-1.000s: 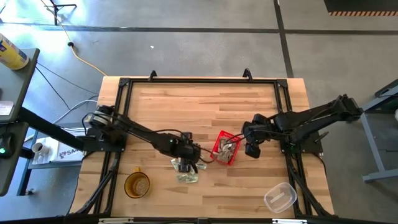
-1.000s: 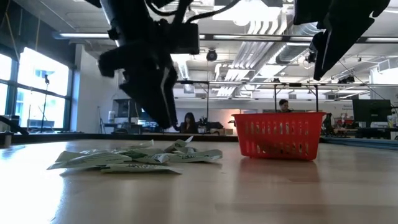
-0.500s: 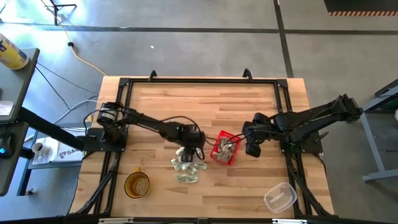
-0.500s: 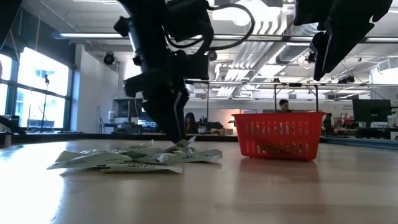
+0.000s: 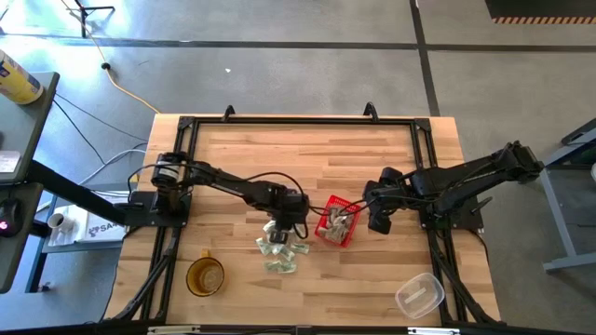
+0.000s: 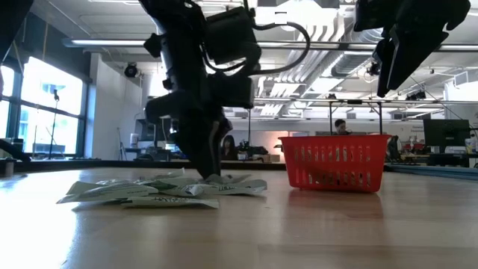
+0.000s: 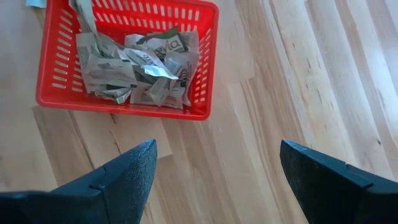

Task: Pick and place items into bin
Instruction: Put the light green stevia packet into the red bin

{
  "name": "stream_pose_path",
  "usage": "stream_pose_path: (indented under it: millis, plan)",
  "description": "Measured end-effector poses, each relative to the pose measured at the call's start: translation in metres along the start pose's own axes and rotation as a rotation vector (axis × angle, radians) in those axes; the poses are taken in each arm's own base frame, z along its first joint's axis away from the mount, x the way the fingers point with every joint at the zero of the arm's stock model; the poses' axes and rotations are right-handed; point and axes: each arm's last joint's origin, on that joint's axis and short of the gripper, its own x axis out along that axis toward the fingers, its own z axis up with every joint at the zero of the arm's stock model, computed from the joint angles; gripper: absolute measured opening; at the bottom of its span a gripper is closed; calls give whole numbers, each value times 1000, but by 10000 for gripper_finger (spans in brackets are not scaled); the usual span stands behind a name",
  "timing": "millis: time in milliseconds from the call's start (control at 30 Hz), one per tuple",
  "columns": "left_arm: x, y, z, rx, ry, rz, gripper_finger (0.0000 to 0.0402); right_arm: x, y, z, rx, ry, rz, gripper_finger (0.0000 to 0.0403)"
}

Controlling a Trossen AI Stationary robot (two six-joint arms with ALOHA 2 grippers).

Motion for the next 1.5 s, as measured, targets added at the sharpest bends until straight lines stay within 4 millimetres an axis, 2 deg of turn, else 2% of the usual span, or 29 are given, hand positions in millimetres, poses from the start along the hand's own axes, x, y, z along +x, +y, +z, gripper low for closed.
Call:
stream_pose_path:
  millis: [100, 200, 333, 533, 567, 667, 833, 967, 1100, 1233, 1300, 1400, 1500]
  plan:
    - [-3, 0, 0, -5, 8, 1, 70, 0, 0, 0, -1, 2, -6, 330]
    - [-21, 1, 5, -16, 33, 30, 22, 0, -1, -1, 2, 2, -16, 330]
    - [-67, 2, 27, -33, -29, 69, 34, 0, -1, -1, 1, 1, -25, 330]
    - [-105, 7, 63, -38, -288, 78, 22, -1, -2, -2, 24, 0, -27, 330]
    - [-106, 9, 66, -41, -322, 68, 22, -3, -2, -3, 36, -11, -30, 330]
    - [-89, 19, 79, -50, -420, 19, 31, -21, -4, -7, 80, -80, -53, 330]
    - [-71, 25, 95, -116, -552, 0, 112, -54, -16, -19, 179, -174, -54, 330]
    - [-50, 26, 91, -177, -485, -19, 174, -63, -26, -30, 234, -146, -30, 330]
    - [-55, 25, 80, -256, -372, -36, 215, -65, -29, -34, 248, -115, -27, 330]
    - [-80, 16, 55, -342, -156, -55, 230, -63, -26, -31, 228, -122, -39, 330]
    - [-88, 8, 45, -330, -64, -54, 230, -61, -25, -30, 199, -127, -59, 330]
    - [-85, -14, 36, -195, 11, -61, 226, -56, -21, -25, 142, -128, -75, 330]
    - [-71, -36, 31, 28, 12, -41, 225, -49, -16, -21, 84, -109, -90, 330]
